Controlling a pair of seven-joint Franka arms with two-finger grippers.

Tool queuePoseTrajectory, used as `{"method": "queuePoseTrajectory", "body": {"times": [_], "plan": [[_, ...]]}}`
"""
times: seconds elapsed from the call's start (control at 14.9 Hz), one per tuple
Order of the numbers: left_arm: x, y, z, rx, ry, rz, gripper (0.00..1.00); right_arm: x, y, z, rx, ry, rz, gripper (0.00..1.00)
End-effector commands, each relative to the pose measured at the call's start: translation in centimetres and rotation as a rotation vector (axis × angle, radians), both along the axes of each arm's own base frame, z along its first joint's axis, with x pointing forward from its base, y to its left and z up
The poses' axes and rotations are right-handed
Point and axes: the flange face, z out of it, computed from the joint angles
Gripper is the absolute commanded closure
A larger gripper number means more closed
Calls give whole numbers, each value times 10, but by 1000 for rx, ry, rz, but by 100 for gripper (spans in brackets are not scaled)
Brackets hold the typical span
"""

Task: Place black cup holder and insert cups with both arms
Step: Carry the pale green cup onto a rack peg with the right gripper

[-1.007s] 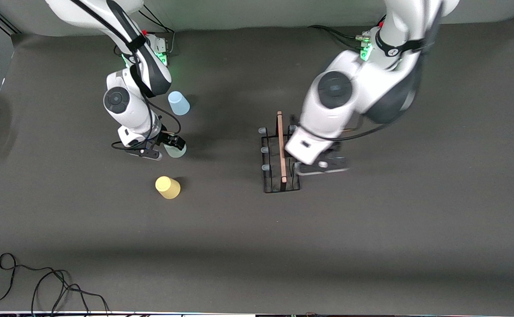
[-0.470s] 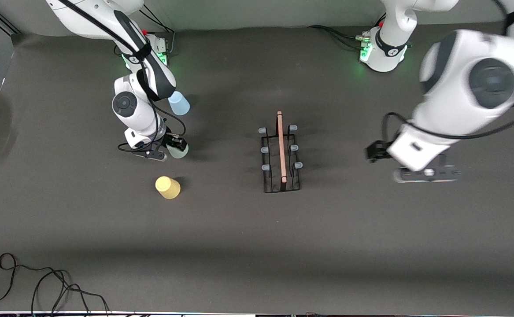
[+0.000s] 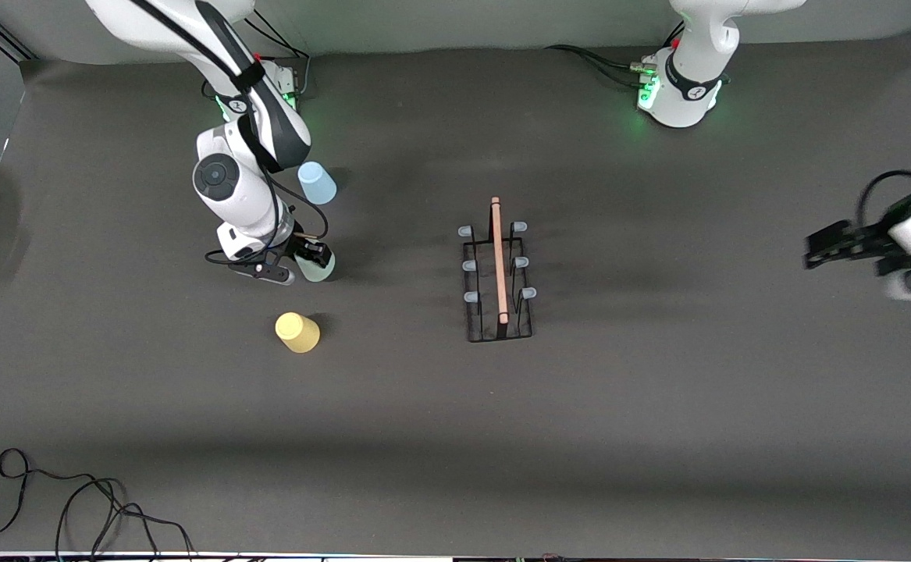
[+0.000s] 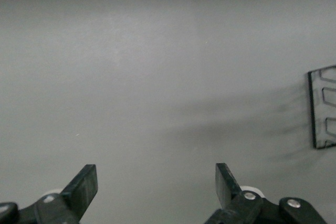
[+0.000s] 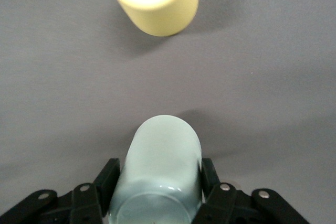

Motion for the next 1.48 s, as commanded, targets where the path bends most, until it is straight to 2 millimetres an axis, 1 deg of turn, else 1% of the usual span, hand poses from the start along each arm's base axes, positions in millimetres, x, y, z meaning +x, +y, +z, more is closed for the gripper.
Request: {"method": "queuePoseTrajectory", "body": {"times": [0.0,0.07,0.2,0.27,0.4,0.47,0.6,0.67,0.74,0.87,0.94,1.01,1.07,1.21,1.28,1.34,1.41], "plan": [[-19,10,8,29,12,-40,0,10,33,49,19,-9,-45,100],[-22,12,9,65,4,-43,0,16,44,61,24,-13,-75,100],[-24,11,6,95,-27,-52,0,23,89,89,42,-24,-105,100],[-22,9,4,96,-52,-52,0,28,108,99,50,-26,-140,100],[-17,-3,5,95,-87,-64,0,29,154,114,65,-27,-182,100],[-15,-12,8,82,-114,-73,0,29,172,118,77,-32,-207,100],[-16,-16,8,53,-112,-76,0,28,200,123,94,-37,-244,100],[-18,-19,8,50,-103,-78,0,25,213,122,98,-35,-258,100],[-20,-24,10,49,-107,-86,0,21,228,118,98,-30,-273,100],[-22,-23,10,49,-91,-83,0,16,256,108,100,-21,-281,100],[-23,-22,10,49,-90,-83,0,9,270,106,102,-16,-288,100],[-23,-22,10,49,-90,-81,0,2,281,103,100,-13,-287,100],[-23,-22,10,45,-90,-80,0,-2,285,102,99,-11,-281,100],[-23,-23,9,40,-84,-83,0,-5,289,101,97,-9,-286,100],[-24,-23,8,40,-72,-86,0,-14,297,100,96,-7,-271,100],[-25,-23,7,39,-59,-86,0,-17,299,99,95,-7,-268,100],[-25,-22,7,39,-56,-84,0,-17,300,92,86,-1,-269,100]]}}
